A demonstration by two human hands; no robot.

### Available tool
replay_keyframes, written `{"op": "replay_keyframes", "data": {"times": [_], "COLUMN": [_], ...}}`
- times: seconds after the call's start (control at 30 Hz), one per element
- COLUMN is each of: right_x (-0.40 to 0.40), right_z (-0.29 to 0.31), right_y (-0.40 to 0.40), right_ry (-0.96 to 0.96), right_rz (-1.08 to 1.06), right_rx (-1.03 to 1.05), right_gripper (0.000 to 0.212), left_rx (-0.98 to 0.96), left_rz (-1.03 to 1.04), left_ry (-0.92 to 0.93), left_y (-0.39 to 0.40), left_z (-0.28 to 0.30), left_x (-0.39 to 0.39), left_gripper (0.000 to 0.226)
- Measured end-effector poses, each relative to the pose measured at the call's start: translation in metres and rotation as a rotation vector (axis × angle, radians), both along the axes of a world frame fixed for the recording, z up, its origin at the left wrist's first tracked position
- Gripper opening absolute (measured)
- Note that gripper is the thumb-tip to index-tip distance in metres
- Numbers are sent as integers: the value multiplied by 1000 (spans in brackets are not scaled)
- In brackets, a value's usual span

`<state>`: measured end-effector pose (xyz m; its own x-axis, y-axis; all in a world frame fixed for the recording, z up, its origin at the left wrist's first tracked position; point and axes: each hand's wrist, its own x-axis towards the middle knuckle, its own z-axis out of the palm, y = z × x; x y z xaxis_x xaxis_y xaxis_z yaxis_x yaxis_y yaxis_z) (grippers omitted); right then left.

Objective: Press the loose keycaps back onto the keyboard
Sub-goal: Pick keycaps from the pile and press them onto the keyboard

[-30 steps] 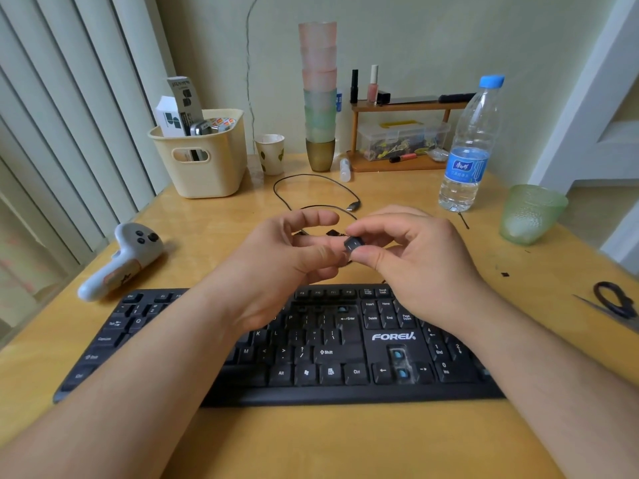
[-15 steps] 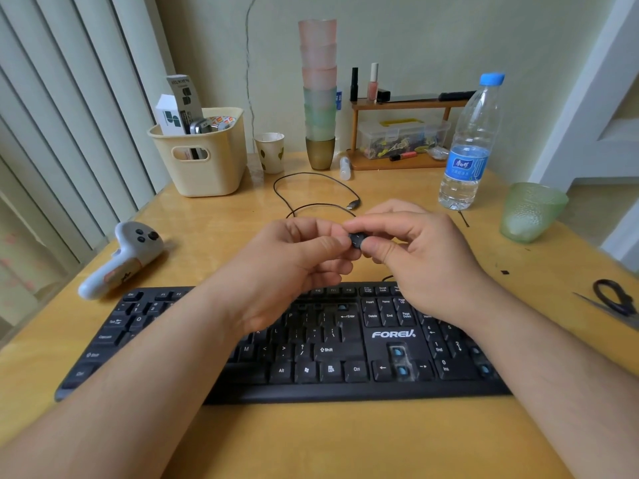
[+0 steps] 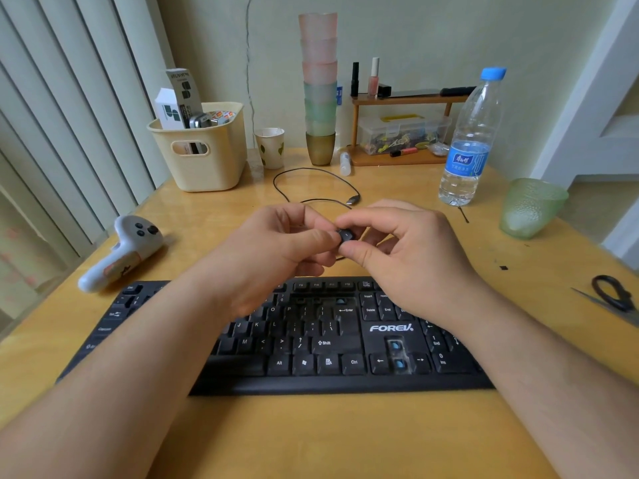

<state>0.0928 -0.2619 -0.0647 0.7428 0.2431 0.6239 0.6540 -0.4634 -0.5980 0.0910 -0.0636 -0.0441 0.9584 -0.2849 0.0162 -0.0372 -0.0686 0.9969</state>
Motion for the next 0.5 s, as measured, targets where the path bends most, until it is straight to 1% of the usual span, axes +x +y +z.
{"op": "replay_keyframes", "data": {"times": [0.07,0.13,0.2,0.23,0.3,0.37,0.4,0.43,0.5], "right_x": [0,-1,-1,-2,-5,-9,-11,-13,-14], "right_z": [-1,-2,1,3,9,17,22,27,36], "right_y": [0,1,3,5,9,15,19,23,31], "right_ry": [-21,-28,-24,-15,49,134,165,195,238], "right_rz": [-5,2,20,25,27,31,37,48,71], "right_rx": [-39,-78,-104,-116,-174,-309,-388,-461,-587], "right_gripper": [33,33,34,34,31,28,29,30,27], "left_rx": [21,47,144,254,568,863,962,1016,1017], "left_rz": [-8,-26,-71,-98,-133,-131,-119,-104,-64], "left_ry": [-6,5,17,-3,-97,-243,-311,-364,-424], "left_y": [1,3,10,14,27,42,50,57,68], "left_z": [1,6,17,24,37,42,40,36,23], "left_x": [0,0,-2,-2,-1,1,2,2,2], "left_gripper": [5,12,18,17,13,8,7,7,8]}}
